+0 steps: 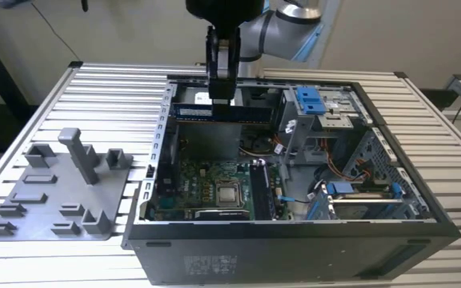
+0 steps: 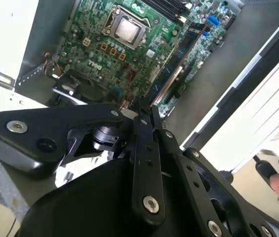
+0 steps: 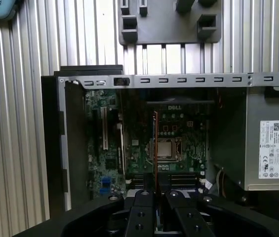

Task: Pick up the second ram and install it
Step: 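Pick up the second ram and move it above second insertion slot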

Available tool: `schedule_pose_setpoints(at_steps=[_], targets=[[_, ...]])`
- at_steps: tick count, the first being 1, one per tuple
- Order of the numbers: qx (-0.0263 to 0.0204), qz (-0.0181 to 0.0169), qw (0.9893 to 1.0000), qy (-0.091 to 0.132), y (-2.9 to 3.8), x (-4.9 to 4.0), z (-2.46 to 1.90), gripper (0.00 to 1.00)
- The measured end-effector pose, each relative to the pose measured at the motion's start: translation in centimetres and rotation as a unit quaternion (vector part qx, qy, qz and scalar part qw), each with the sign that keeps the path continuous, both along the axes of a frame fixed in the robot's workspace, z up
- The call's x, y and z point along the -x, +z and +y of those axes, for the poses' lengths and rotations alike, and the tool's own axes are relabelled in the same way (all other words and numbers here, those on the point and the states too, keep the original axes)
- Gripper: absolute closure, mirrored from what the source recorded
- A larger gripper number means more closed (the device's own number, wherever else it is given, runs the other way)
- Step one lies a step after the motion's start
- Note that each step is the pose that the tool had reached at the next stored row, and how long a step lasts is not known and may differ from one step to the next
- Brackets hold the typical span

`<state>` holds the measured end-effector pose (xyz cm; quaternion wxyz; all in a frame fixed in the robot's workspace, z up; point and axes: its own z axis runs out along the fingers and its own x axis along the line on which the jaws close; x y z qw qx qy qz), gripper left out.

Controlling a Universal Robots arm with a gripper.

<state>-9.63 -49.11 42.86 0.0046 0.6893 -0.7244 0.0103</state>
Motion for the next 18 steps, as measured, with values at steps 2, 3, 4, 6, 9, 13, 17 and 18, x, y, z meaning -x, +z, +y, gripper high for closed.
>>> schedule_pose_setpoints(at_steps=[2,3,4,6,9,13,17,18], targets=[[0.0000,0.0000,1.0000,0.000,0.00,-0.40,0.00,0.86],[0.0000,0.0000,1.0000,0.000,0.00,-0.60,0.00,0.86],[0.0000,0.0000,1.0000,0.000,0.00,-0.80,0.00,0.86],[0.0000,0.0000,1.0000,0.000,0.00,-1.18,0.00,0.86],[0.0000,0.0000,1.0000,0.000,0.00,-1.75,0.00,0.86],[0.0000,0.0000,1.0000,0.000,0.00,-2.49,0.00,0.86],[0.0000,0.0000,1.0000,0.000,0.00,-3.21,0.00,0.86],[0.0000,0.0000,1.0000,0.000,0.00,-3.38,0.00,0.86]])
